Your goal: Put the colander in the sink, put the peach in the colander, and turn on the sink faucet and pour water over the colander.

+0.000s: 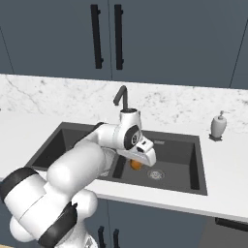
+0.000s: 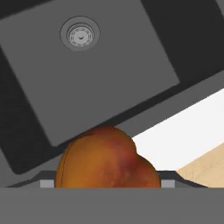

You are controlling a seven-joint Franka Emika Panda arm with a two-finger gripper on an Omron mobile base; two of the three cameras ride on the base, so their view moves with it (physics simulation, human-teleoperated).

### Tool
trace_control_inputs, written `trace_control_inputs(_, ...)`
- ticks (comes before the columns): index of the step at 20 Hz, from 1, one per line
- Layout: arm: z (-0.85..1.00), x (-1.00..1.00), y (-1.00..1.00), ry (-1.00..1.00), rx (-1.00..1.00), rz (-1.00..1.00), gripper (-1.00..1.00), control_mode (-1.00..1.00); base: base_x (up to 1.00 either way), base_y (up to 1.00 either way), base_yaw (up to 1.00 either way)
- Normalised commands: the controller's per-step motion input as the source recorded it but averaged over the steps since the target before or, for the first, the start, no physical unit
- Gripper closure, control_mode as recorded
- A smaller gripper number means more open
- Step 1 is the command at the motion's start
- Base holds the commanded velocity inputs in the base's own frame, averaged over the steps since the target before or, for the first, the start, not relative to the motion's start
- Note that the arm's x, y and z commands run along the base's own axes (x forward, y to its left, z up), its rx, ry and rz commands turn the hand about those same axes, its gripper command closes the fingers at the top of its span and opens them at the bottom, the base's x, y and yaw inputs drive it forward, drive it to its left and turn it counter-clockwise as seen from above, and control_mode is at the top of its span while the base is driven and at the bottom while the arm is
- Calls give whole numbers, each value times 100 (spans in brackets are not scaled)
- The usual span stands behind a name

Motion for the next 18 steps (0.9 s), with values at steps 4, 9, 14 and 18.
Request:
trace_control_inputs(4,0,32,97,7,0,9,100,-100,0,0,0)
trace_control_inputs(9,0,41,91,7,2,11,100,-100,0,0,0)
trace_control_inputs(14,-9,26,82,9,2,12,100,-100,0,0,0)
trace_control_inputs(18,-17,0,79,15,0,6,100,-100,0,0,0)
